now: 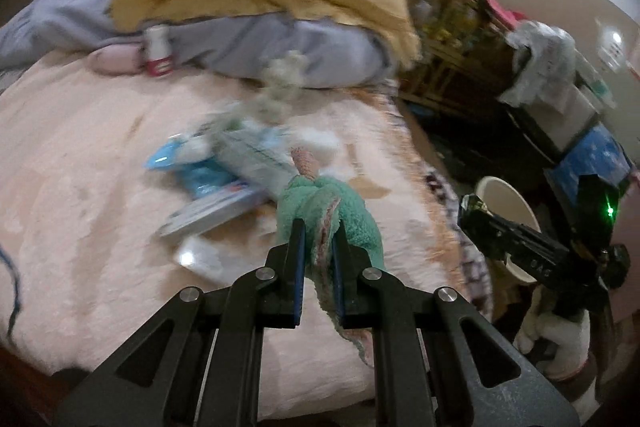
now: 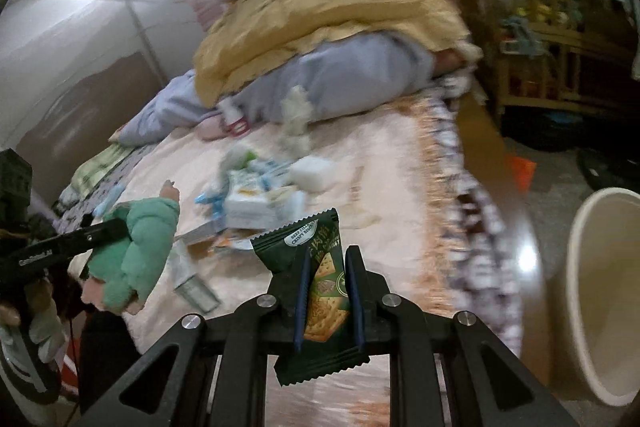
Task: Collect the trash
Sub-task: 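Carry both items over the white bucket and open both grippers to drop them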
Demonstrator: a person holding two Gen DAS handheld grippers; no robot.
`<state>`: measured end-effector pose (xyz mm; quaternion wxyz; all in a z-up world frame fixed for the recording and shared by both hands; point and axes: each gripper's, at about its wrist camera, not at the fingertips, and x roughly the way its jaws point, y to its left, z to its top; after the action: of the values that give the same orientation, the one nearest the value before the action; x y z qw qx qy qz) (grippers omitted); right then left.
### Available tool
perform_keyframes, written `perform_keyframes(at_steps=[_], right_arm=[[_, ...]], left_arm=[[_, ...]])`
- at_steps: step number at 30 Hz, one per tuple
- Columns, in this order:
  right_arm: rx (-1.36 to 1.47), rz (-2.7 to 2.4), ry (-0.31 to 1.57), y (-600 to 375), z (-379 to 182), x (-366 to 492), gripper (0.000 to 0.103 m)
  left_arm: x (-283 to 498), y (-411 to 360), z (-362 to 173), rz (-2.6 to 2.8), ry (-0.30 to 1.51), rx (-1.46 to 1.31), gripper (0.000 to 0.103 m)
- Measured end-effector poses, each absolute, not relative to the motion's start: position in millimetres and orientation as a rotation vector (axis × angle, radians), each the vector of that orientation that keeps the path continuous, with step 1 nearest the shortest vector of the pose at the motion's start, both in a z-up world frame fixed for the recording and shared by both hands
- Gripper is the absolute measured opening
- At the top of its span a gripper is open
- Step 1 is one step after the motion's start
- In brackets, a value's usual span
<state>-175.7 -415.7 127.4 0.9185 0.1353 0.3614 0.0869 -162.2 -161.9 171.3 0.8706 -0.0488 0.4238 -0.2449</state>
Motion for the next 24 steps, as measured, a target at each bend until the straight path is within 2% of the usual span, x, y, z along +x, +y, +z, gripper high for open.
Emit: perform_keyframes(at_steps=[9,19,22,23,24], right_arm=[[0.361,-0.136,0.711,-545.8,136.2,-218.9,0.017],[0.529,-0.336,0.730,-649.8,99.9,-240.8,0.017],[0.580,-0.349,0.715,-664.2,94.1,-244.4,0.029],[0.592,-0.355,0.708,-667.6,93.4,-246.5,0.040],[0.602,-0.357,0.698,-671.2,92.7,-248.6,0.046]], left_arm=[[-148.3,-307.5,186.4,-0.765,0.901,-0.037,0.009],[-145.1,-455.1,153.1,-0.906,0.962,-0.018,0.009],[-143.7,-482.6,140.3,-0.933,0.973,-0.028,0.015],[-143.6,-487.1,135.8,-0.946,0.986,-0.028,0.019],[-143.3,-490.7,132.0,-0.954,1.000,-0.031,0.022]])
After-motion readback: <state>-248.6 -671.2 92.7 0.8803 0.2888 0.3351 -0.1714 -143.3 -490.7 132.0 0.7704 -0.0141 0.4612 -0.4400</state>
